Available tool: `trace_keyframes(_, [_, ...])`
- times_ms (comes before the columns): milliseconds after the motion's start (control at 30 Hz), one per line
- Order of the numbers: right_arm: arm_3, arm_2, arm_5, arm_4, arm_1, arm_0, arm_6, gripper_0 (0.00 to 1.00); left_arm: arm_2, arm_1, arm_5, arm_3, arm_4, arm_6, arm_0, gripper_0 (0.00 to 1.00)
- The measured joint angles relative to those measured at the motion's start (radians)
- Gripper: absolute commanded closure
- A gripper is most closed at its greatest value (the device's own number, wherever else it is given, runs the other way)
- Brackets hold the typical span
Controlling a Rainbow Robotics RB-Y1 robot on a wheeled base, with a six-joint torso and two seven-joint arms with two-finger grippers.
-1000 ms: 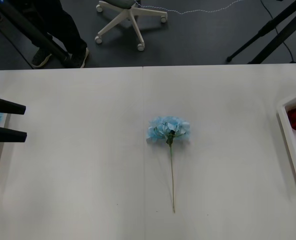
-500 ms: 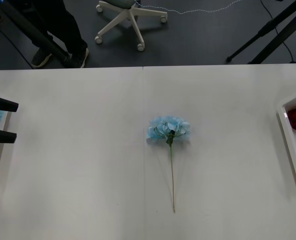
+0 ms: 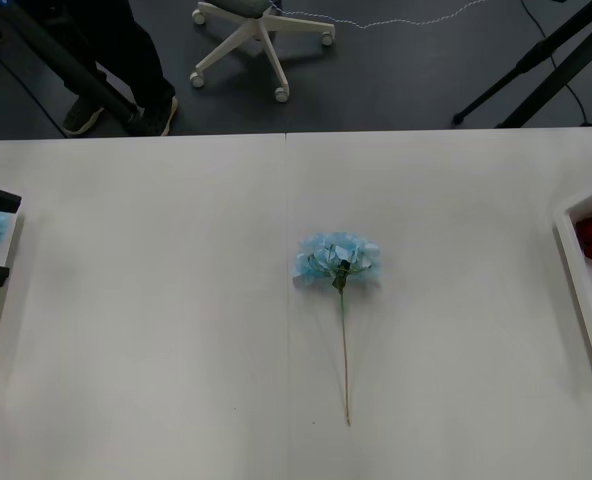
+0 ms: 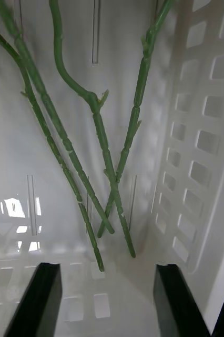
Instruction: Put the red flowers into the right box and the blue flowers into the left box
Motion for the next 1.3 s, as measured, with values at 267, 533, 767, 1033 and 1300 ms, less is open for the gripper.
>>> trace_keyframes(267, [-0.009, 0.0, 0.028, -0.048, 0.0, 0.0, 0.022, 0.12, -0.004, 0.0, 0.003, 0.12, 0.009, 0.0, -0.082, 0.0])
trace_keyframes(533, [-0.165, -0.001, 0.232, -0.22, 0.0, 0.0, 0.03, 0.08, -0.005, 0.0, 0.003, 0.121, 0.017, 0.0, -0.085, 0.0])
trace_keyframes(767, [-0.362, 0.0, 0.35, -0.389, 0.0, 0.001, -0.05, 0.06, -0.006, 0.0, 0.003, 0.121, 0.018, 0.0, -0.086, 0.0])
trace_keyframes(1033, [-0.614, 0.087, 0.345, -0.522, -0.002, 0.002, -0.341, 0.05, -0.007, 0.0, 0.003, 0.121, 0.018, 0.0, -0.087, 0.0])
trace_keyframes(1300, [-0.847, 0.194, 0.298, -0.565, -0.005, 0.002, -0.618, 0.05, -0.008, 0.0, 0.003, 0.122, 0.019, 0.0, -0.09, 0.0])
